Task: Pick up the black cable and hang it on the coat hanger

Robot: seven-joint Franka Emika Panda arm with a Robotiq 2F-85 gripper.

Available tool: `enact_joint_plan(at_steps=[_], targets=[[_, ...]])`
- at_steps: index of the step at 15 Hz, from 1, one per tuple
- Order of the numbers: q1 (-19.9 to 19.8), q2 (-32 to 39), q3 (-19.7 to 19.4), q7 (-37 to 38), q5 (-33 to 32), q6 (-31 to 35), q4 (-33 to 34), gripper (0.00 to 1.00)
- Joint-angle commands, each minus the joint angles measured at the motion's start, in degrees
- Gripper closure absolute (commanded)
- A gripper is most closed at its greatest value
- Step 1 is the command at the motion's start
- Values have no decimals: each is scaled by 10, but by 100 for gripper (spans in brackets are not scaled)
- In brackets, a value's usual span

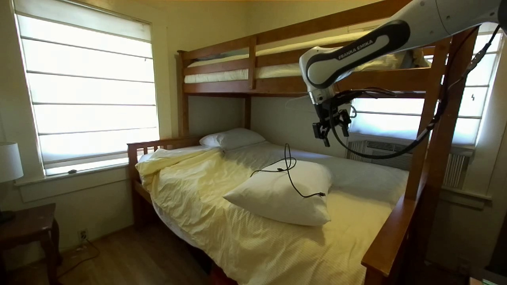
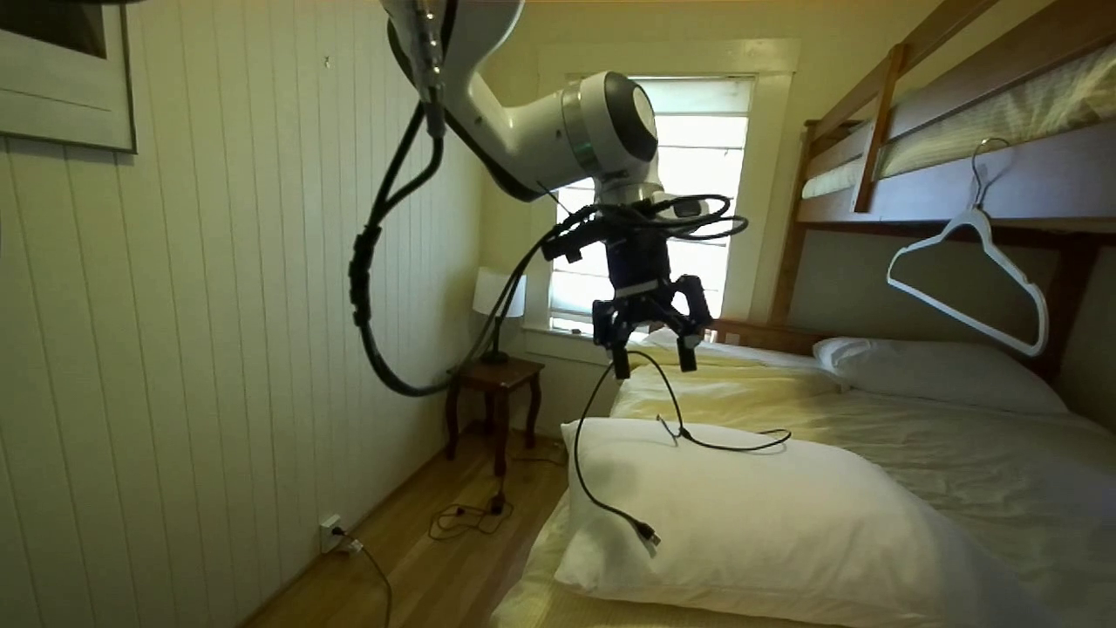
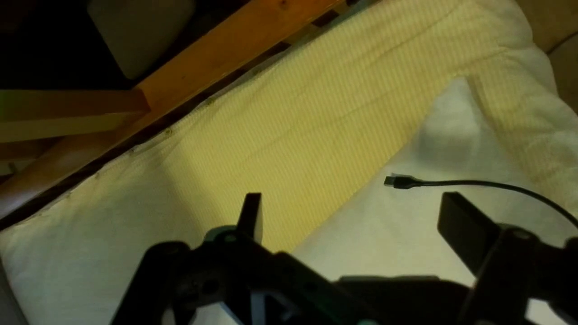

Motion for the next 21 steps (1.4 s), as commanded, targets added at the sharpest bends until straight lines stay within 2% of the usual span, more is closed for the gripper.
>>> enact_joint_plan(at_steps=[1, 3, 5, 7, 8, 11, 16, 17, 18, 21], targets=[[10, 1, -12, -1, 2, -2, 2, 0], [11, 1, -12, -1, 2, -2, 2, 0], [17, -17, -11, -36, -72, 49, -44, 0], [9, -20, -15, -76, -91, 116, -77, 0], [8, -9, -17, -77, -82, 128, -72, 0], [18, 13, -15, -76, -73, 129, -65, 0], [33, 30, -7, -183, -99, 181, -84, 0], [39, 32, -8, -186, -117, 179, -84, 0], [35, 29, -12, -165, -86, 169, -79, 0], [37, 33, -12, -165, -88, 169, -78, 0]])
